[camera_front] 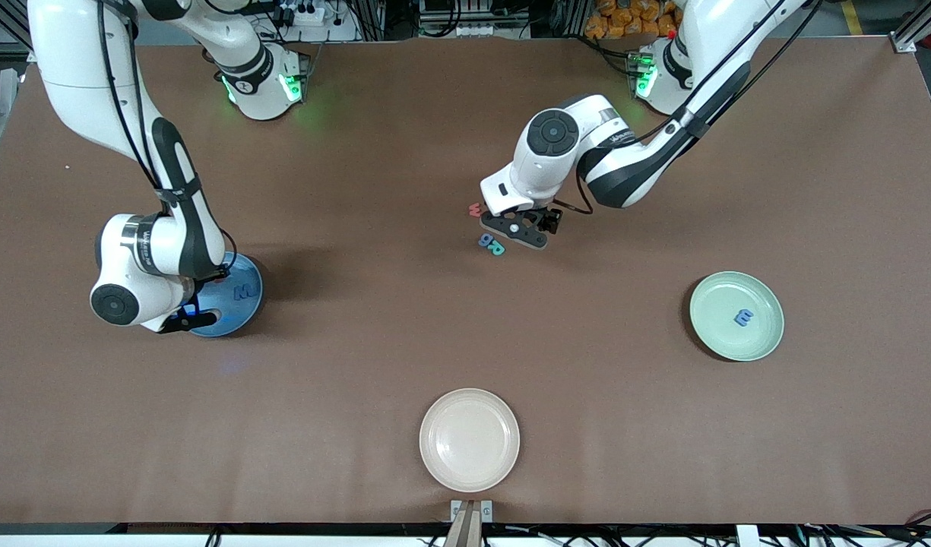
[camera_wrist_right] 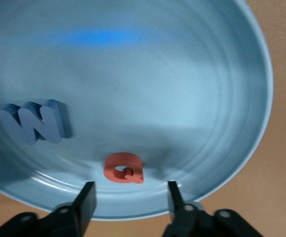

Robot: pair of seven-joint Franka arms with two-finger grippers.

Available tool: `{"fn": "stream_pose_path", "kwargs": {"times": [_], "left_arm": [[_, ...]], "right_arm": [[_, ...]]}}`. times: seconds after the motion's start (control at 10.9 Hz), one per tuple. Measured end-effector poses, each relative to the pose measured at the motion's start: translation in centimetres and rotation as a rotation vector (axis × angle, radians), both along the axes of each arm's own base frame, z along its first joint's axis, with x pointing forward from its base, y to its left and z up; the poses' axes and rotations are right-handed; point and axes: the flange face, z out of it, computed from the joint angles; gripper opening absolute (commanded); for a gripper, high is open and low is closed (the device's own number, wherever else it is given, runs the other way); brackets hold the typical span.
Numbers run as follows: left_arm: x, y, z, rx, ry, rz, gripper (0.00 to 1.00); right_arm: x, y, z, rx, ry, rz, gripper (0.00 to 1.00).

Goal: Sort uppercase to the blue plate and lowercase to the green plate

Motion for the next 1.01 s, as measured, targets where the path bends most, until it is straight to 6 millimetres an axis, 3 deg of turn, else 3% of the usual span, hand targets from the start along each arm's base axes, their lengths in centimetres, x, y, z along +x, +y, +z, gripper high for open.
{"fn": "stream_pose_path", "kwargs": {"times": [0.09, 0.55, 1.01], "left_arm": [[-0.3, -0.2, -0.5, 0.003, 0.011, -0.005, 1.0], [-3.3, -2.3, -4.8, 0.074, 0.033, -0.036, 1.0], [-4.6, -3.5, -6.6, 0.079, 0.05, -0.038, 1.0]], "right_arm": [[0.0, 0.0, 0.0, 0.0, 0.0, 0.0, 0.93], [0.7, 0.6, 0.7, 0.002, -0.019, 0.0, 0.94], [3.5, 2.4, 5.0, -0.041, -0.035, -0.075, 0.93]]}}
